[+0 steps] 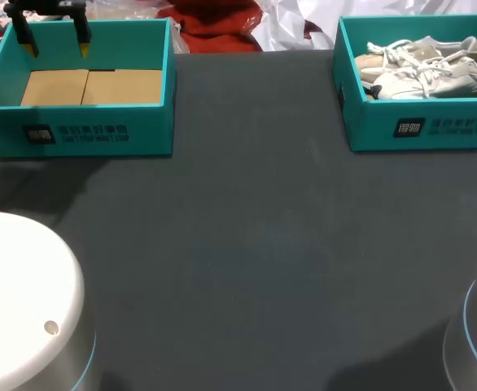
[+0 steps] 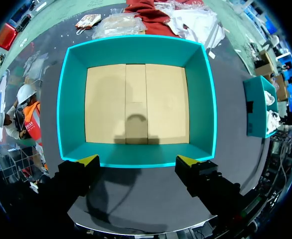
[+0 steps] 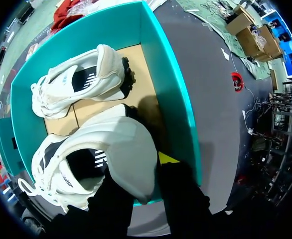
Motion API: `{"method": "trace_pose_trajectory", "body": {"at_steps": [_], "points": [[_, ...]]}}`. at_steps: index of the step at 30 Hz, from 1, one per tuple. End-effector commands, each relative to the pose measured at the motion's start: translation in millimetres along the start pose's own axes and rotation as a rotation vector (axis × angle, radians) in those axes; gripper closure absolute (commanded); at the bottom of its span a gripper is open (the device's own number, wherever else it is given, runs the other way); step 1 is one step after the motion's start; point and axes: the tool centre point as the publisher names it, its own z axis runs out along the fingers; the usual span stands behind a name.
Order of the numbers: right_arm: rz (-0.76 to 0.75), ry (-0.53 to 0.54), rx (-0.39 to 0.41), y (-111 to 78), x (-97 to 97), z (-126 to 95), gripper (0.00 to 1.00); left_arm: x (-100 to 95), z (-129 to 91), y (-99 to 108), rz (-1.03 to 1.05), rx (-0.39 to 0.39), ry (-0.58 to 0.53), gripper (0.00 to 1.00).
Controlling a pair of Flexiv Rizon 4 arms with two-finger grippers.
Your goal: Take the shoe out of the shoebox, open the shoe tongue, remove and reinsert the insole, then place the shoe into the shoebox
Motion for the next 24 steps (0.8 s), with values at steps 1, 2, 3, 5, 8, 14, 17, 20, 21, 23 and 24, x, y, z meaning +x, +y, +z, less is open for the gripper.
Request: {"method": "trace_pose_trajectory", "body": {"at_steps": [1, 2, 3, 5, 8, 14, 17, 20, 21, 23, 24], "points": [[0.024, -0.006, 0.016, 7.7, -3.0, 3.5, 1.00, 0.0, 0.0, -0.2, 0.000, 0.000, 0.000, 0.00], [0.035, -0.009, 0.017, 8.2, -4.4, 4.1, 1.00, 0.0, 0.0, -0.2, 0.000, 0.000, 0.000, 0.00], [0.047, -0.011, 0.019, 8.5, -5.5, 4.4, 1.00, 0.0, 0.0, -0.2, 0.000, 0.000, 0.000, 0.00], [0.072, -0.011, 0.019, 9.4, -9.3, 5.1, 1.00, 0.0, 0.0, -0.2, 0.000, 0.000, 0.000, 0.00], [0.107, -0.003, 0.021, 10.2, -15.0, 5.3, 1.00, 0.0, 0.0, -0.2, 0.000, 0.000, 0.000, 0.00], [0.154, 0.006, 0.026, 11.2, -21.0, -0.3, 1.00, 0.0, 0.0, -0.2, 0.000, 0.000, 0.000, 0.00], [0.177, 0.006, 0.033, 12.9, -22.6, -4.9, 1.00, 0.0, 0.0, -0.2, 0.000, 0.000, 0.000, 0.00], [0.205, 0.001, 0.038, 14.0, -22.0, -9.3, 1.00, 0.0, 0.0, -0.2, 0.000, 0.000, 0.000, 0.00], [0.207, 0.005, 0.038, 14.6, -22.5, -10.4, 1.00, 0.0, 0.0, -0.2, 0.000, 0.000, 0.000, 0.00], [0.212, 0.010, 0.039, 15.5, -22.3, -13.0, 1.00, 0.0, 0.0, -0.2, 0.000, 0.000, 0.000, 0.00], [0.214, 0.013, 0.039, 15.5, -21.1, -14.6, 1.00, 0.0, 0.0, -0.2, 0.000, 0.000, 0.000, 0.00]]}}
